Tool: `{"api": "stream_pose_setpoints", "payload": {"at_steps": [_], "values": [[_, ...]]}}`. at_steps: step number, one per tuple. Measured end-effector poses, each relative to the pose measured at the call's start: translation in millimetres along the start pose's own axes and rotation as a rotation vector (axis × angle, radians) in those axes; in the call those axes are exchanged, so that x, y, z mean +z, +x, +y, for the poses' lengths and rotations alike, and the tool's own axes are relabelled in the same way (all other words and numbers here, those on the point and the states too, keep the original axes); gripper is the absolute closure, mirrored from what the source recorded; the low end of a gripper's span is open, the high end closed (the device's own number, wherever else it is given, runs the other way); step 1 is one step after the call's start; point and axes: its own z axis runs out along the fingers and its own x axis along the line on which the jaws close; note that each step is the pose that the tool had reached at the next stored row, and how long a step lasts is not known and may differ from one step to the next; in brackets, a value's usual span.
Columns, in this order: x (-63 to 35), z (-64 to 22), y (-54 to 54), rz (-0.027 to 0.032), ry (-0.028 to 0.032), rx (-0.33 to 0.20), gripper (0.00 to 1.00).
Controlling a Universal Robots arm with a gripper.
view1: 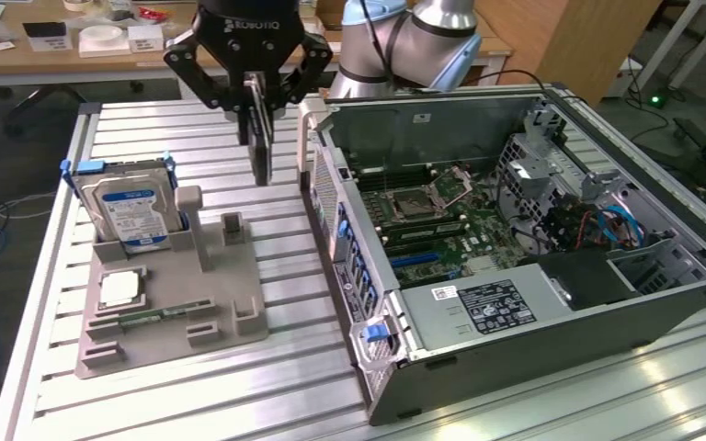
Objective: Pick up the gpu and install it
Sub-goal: 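Pick up the gpu and move the gpu toward the slot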
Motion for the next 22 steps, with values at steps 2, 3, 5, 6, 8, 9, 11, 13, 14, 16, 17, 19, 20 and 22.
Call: {"api": "stream_pose_setpoints", "payload": {"at_steps": [2,3,5,6,8,9,11,13,14,16,17,19,20,22], "values": [[0.5,0.1,-7.8,-0.0006,-0.0009,0.000,0.72],[0.7,0.2,-11.8,-0.0007,-0.0012,0.000,0.72],[1.2,0.4,-20.3,-0.0010,-0.0019,0.000,0.72],[1.3,0.4,-24.3,-0.0011,-0.0020,0.000,0.72],[1.6,0.5,-32.6,-0.0013,-0.0021,0.000,0.72],[1.7,0.6,-37.0,-0.0013,-0.0021,0.000,0.72],[2.1,0.7,-45.9,-0.0015,-0.0024,0.000,0.72],[2.3,0.7,-53.6,-0.0015,-0.0028,0.000,0.72],[2.5,0.7,-57.0,-0.0015,-0.0030,0.000,0.72],[2.7,0.7,-64.1,-0.0016,-0.0034,0.000,0.72],[2.9,0.7,-67.7,-0.0016,-0.0038,0.000,0.72],[3.2,0.7,-74.5,-0.0017,-0.0041,0.000,0.72],[3.3,0.8,-78.0,-0.0017,-0.0042,0.000,0.72],[3.5,0.8,-85.3,-0.0017,-0.0045,0.000,0.72]]}}
